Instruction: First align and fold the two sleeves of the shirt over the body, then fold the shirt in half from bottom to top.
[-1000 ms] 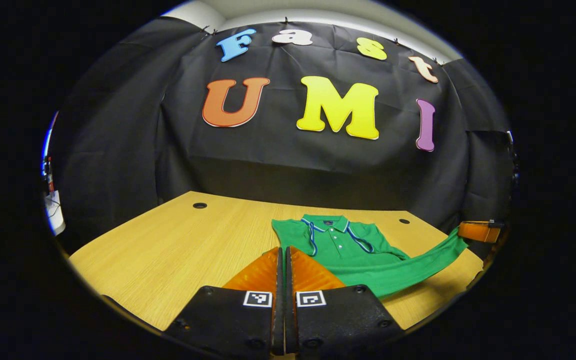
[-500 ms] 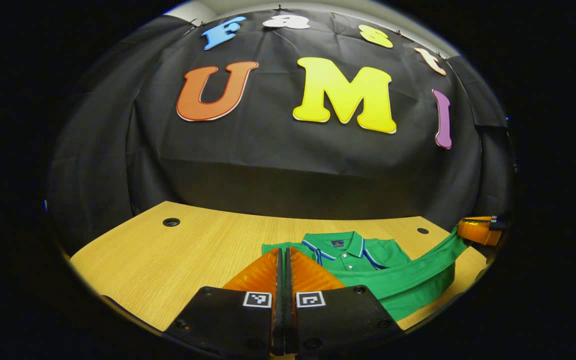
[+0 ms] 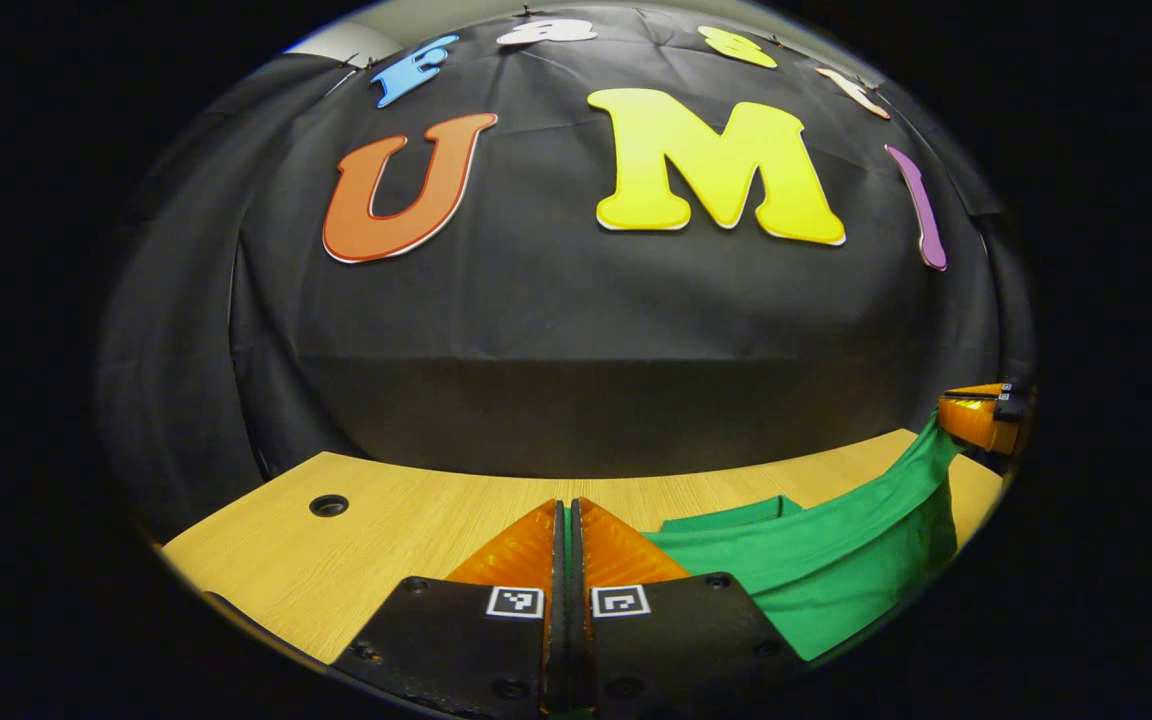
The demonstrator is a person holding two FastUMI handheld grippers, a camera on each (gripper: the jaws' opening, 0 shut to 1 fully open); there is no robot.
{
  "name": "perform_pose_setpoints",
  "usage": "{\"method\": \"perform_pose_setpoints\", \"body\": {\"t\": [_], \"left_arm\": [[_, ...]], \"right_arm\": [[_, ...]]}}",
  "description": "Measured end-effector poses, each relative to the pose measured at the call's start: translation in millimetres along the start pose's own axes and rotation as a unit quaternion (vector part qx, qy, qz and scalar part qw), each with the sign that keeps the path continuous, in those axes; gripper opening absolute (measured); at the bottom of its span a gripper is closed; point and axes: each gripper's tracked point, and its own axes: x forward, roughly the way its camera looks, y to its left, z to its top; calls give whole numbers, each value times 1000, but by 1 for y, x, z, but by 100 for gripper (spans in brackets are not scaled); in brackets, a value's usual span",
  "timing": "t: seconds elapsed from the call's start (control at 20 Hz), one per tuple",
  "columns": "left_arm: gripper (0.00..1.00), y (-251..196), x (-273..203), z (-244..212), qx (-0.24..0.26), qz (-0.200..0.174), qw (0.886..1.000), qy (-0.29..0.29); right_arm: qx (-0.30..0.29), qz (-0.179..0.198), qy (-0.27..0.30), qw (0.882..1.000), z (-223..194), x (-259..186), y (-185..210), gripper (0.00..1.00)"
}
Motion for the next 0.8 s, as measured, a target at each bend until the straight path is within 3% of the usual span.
{"method": "perform_pose_setpoints", "body": {"t": [0.15,0.35,0.45,0.6,0.65,0.7,0.8], "left_arm": [[4,-1,30,-16,-7,-6,1000,10],[4,-7,49,-49,-8,-11,999,51],[11,-3,44,-56,-5,3,998,62],[89,9,35,-67,-15,23,996,82],[94,14,30,-67,-24,30,995,87],[96,16,24,-67,-36,35,995,91],[97,18,6,-66,-57,31,993,94]], "right_arm": [[-15,-17,17,1000,-28,36,-6,0],[11,-14,44,999,-56,56,-8,0],[-10,-16,38,999,-58,60,-8,5],[-24,-24,55,998,-62,52,-14,97],[-18,-30,61,998,-60,45,-17,95],[-8,-26,61,998,-53,37,-19,99],[3,-22,60,998,-40,18,-22,95]]}}
